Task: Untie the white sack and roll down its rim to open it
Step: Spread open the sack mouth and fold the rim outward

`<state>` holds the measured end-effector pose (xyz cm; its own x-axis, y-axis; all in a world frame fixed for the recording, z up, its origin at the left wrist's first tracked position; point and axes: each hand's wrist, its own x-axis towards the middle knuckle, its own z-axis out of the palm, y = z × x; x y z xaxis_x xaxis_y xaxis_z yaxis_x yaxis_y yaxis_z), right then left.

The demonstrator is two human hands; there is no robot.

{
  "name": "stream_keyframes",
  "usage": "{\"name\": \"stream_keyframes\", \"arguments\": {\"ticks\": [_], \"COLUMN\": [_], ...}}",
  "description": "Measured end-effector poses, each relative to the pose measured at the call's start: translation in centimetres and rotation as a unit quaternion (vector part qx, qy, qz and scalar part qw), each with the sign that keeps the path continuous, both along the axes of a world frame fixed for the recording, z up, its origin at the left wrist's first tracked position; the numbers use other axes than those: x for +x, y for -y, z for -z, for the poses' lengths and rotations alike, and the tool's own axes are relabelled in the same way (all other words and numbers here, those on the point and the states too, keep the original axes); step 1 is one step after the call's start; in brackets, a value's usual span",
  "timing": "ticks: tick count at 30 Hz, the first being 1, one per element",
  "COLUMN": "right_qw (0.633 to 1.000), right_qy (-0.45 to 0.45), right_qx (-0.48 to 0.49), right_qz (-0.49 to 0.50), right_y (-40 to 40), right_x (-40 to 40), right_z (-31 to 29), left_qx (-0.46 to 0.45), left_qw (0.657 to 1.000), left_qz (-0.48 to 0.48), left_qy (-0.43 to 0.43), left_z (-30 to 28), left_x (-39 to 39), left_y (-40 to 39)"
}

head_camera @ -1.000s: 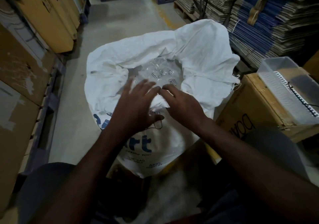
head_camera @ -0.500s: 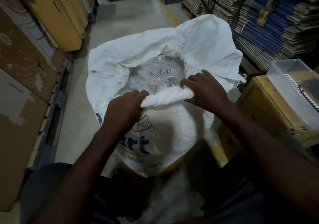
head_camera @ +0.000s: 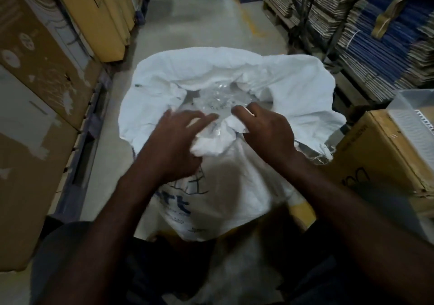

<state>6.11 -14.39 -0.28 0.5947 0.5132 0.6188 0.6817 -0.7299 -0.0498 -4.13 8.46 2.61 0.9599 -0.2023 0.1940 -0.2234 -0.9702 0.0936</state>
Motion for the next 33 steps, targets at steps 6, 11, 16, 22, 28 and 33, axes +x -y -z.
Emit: {"name": "stream_keyframes", "arguments": {"ticks": [6,11,16,22,28,33], "right_qw": [0.999,0.998,0.989,0.975,0.915,0.937], "right_qy": [-0.003,0.034,-0.055,-0.173,-0.383,-0.304], "right_qx": [0.027,-0.015,-0.071,-0.1,-0.091,-0.089], "right_qz": [0.034,-0.041,-0.121,-0.096,-0.09,-0.147], "right_y": [1.7,4.8,3.8,4.9,6.1,6.4], "right_x": [0.3,0.3,-1.1,-0.8,-0.7,0.2], "right_z": [-0.3,-1.1,0.3,0.0,-1.2,0.5], "left_qx": [0.029,-0.048,-0.029,-0.088,-0.167,-0.135], "left_qw": [0.997,0.988,0.986,0.99,0.965,0.985], "left_qz": [-0.057,-0.129,-0.147,-0.092,-0.065,-0.033], "left_qy": [0.038,0.068,0.074,-0.059,-0.193,-0.104], "left_z": [2.8,2.8,3.9,5.5,5.1,5.8], "left_x": [-0.3,0.6,0.7,0.7,0.6,1.0], "left_y": [5.9,5.2,4.6,4.1,3.8,3.4]}}
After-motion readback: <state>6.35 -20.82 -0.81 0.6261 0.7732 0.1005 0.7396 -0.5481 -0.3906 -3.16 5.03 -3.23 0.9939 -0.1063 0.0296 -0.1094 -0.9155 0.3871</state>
